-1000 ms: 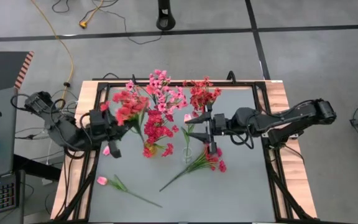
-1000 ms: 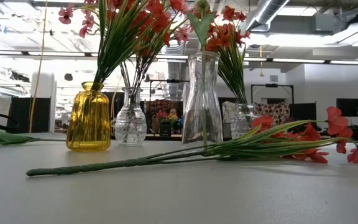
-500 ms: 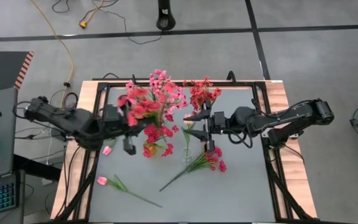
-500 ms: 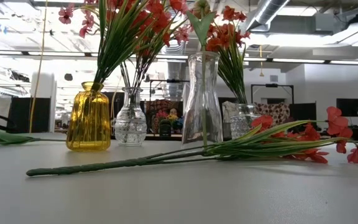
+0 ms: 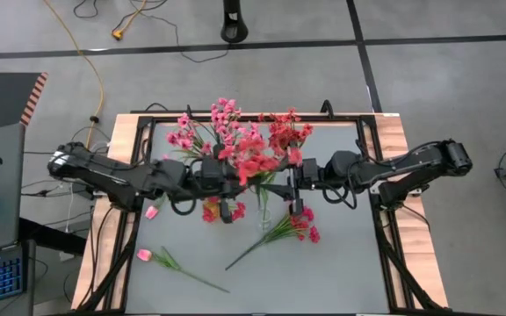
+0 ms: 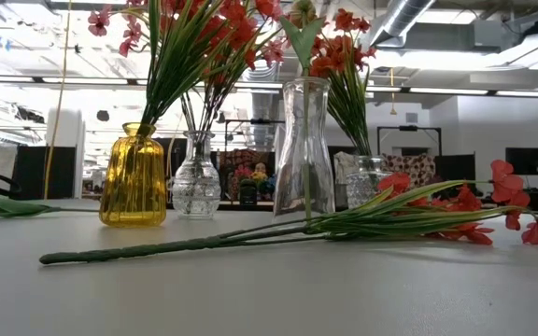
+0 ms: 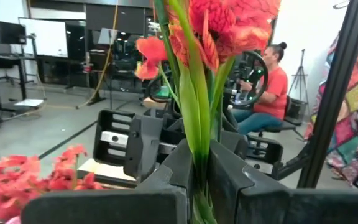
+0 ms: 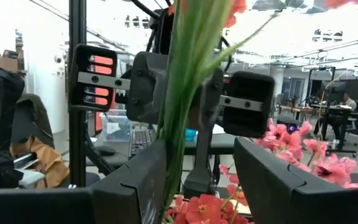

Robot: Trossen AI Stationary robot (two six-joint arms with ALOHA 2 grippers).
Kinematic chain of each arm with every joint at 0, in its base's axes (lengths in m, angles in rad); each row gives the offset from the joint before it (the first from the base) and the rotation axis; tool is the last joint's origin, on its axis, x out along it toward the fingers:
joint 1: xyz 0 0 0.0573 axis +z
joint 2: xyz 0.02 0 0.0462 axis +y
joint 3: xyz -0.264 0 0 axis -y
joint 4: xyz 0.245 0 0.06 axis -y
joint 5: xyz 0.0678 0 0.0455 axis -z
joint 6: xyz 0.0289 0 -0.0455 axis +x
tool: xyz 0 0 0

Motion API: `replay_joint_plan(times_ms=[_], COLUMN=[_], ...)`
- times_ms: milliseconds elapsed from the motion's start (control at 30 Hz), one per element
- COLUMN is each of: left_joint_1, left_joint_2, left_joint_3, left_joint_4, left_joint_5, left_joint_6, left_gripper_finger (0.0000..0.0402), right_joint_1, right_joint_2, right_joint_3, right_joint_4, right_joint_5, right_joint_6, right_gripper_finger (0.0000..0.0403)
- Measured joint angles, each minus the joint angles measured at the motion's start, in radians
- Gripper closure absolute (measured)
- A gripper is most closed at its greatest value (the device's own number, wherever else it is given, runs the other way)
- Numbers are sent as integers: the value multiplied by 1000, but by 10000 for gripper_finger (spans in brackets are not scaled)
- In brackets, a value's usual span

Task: Sort flowers into vase by color
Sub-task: Put the orange flowers into the top right transparent vase

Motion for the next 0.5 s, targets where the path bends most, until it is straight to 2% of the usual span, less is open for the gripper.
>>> replay_joint_plan(times_ms=[500], left_joint_1=[17], left_joint_2=[22], left_joint_3=[0], left_joint_4=[-23], left_joint_5=[29], left_joint_6=[30], left_gripper_finger=[384], right_joint_1=[44], right_joint_2=[0], right_joint_3=[0], right_joint_4=[-113], right_joint_5=[2], right_joint_6=[1], right_gripper_finger=[188])
